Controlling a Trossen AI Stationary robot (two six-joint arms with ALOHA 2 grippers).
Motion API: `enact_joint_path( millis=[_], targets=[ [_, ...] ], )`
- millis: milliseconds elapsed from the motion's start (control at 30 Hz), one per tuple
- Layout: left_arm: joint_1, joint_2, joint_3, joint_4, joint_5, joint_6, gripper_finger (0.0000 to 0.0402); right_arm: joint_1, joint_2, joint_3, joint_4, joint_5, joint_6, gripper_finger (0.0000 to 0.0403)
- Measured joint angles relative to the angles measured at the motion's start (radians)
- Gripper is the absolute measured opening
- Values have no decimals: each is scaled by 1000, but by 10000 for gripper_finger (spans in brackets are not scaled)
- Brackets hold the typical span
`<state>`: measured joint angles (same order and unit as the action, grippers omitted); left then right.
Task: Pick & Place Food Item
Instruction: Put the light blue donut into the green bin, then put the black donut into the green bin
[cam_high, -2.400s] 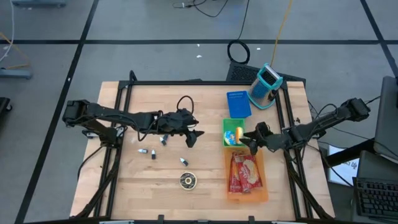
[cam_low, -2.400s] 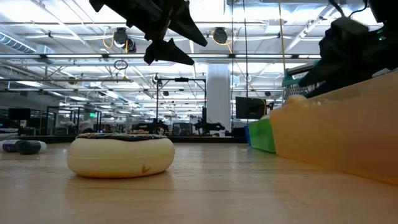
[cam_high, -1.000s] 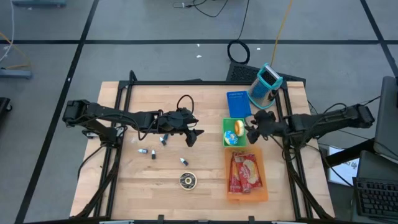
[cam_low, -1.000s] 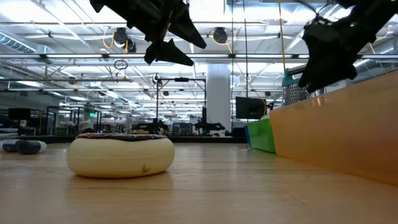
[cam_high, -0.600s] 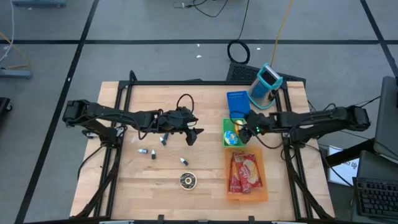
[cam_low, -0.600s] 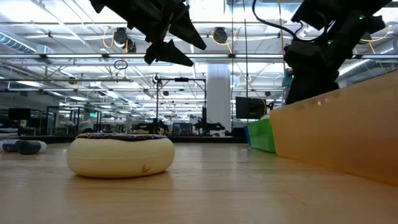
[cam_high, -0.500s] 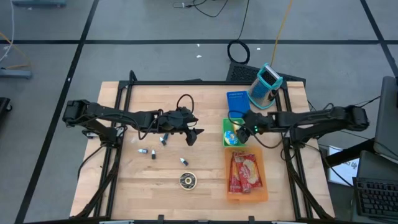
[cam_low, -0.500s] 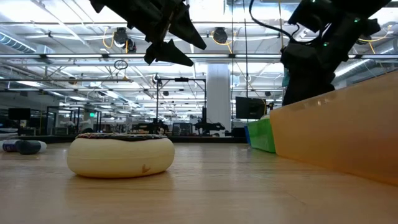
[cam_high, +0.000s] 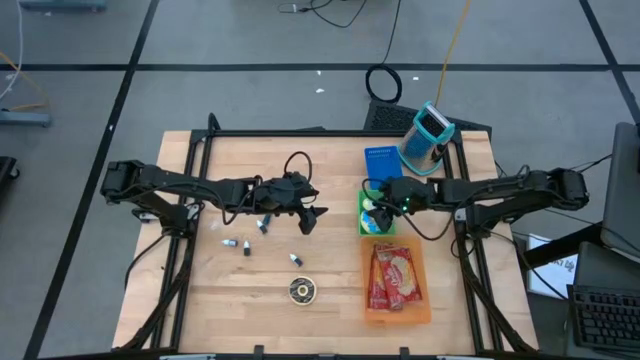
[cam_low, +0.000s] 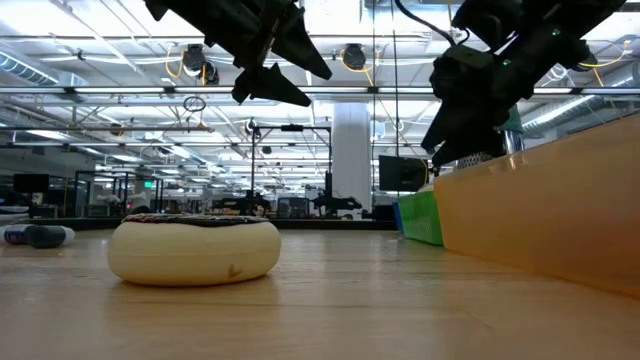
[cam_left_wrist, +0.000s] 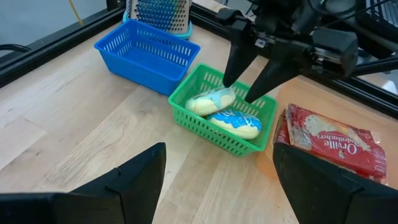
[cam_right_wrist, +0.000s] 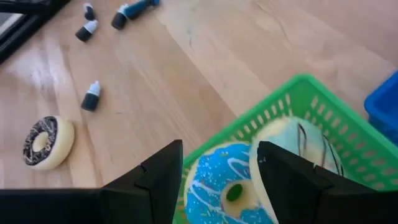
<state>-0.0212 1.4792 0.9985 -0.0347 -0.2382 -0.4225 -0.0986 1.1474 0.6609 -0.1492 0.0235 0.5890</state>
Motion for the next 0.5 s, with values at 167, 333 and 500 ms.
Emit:
enact_joint_path(
  millis=[167,333,500],
  targets=[
    [0,0,0,-13,8,0,299,0,-21,0,-6,-1,-11,195],
    [-1,0,0,-58,211,51,299,29,-59,-1,-1,-29,-26,189],
    [-92,1,0,-131,448,110,299,94,-111,-1,14,-27,-73,182]
  ],
)
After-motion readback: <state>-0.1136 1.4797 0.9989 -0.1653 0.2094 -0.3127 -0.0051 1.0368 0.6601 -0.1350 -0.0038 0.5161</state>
